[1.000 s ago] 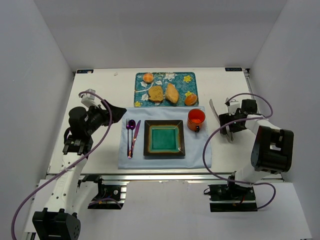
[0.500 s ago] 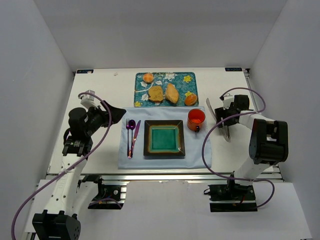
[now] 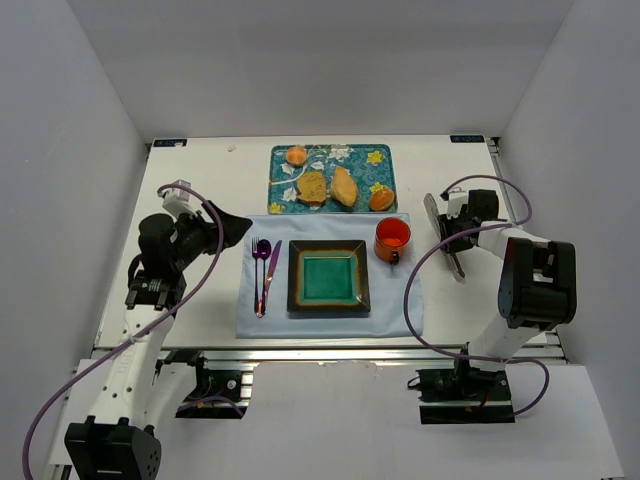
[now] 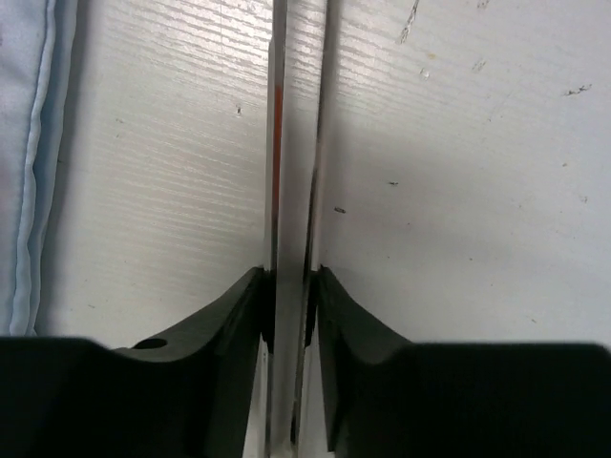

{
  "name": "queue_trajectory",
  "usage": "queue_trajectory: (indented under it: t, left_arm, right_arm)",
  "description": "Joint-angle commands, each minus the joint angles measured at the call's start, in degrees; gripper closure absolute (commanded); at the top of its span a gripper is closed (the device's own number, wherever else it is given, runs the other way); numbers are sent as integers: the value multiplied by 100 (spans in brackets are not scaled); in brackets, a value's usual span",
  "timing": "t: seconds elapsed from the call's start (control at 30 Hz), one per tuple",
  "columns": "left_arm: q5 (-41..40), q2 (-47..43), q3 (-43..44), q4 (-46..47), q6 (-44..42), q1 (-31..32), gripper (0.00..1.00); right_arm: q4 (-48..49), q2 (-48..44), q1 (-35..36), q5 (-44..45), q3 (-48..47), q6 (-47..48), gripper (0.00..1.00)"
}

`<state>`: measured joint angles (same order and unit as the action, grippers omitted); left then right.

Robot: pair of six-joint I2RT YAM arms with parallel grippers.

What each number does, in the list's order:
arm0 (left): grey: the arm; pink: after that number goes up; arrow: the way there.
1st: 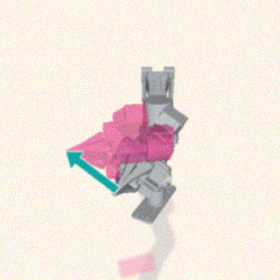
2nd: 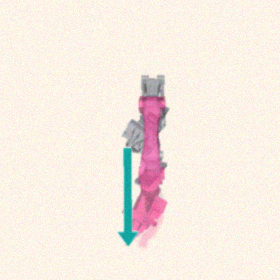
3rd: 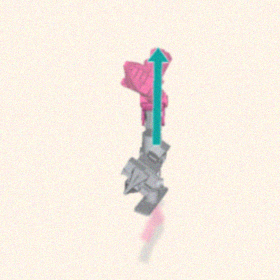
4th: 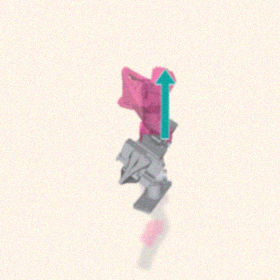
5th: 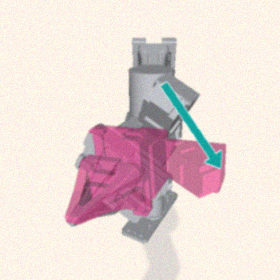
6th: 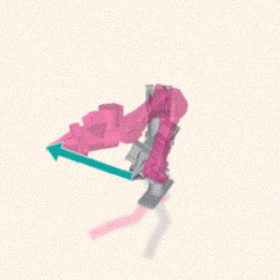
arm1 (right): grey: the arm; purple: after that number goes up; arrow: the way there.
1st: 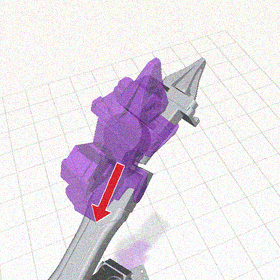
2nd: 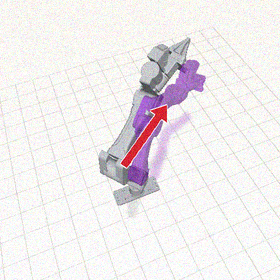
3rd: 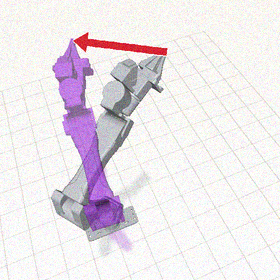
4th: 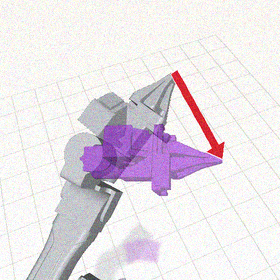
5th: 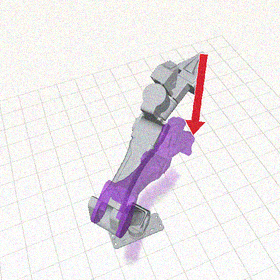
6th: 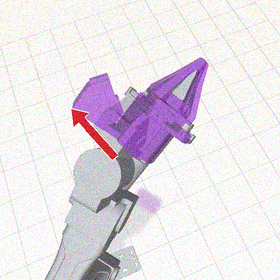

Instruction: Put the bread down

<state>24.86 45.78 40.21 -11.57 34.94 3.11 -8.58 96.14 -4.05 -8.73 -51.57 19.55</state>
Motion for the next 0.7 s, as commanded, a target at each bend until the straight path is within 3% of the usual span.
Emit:
queue_trajectory:
  t: [0.0,0.03,0.2,0.3,0.43,0.53,0.67]
  left_arm:
    - [27,10,251,59,-57,-4,24]
    - [1,1,260,59,-57,-4,24]
    - [-34,-69,251,59,-40,-4,24]
    - [-34,-60,277,41,-48,-4,24]
    - [-25,-25,330,32,-57,-4,24]
    - [-25,-16,400,-20,-84,-4,24]
    - [-43,-34,497,-117,-136,-4,24]
  right_arm:
    - [-39,-7,-69,-23,-177,-92,69]
    - [-91,-51,-121,-32,-300,-109,74]
    - [-188,-683,-157,-505,-775,-223,81]
    - [-495,-842,17,-972,-1310,-469,77]
    - [-671,-877,396,-1201,-1969,-864,63]
    - [-663,-816,967,-1254,-2216,-1137,56]
    - [-654,-597,1442,-1341,-2742,-1375,52]
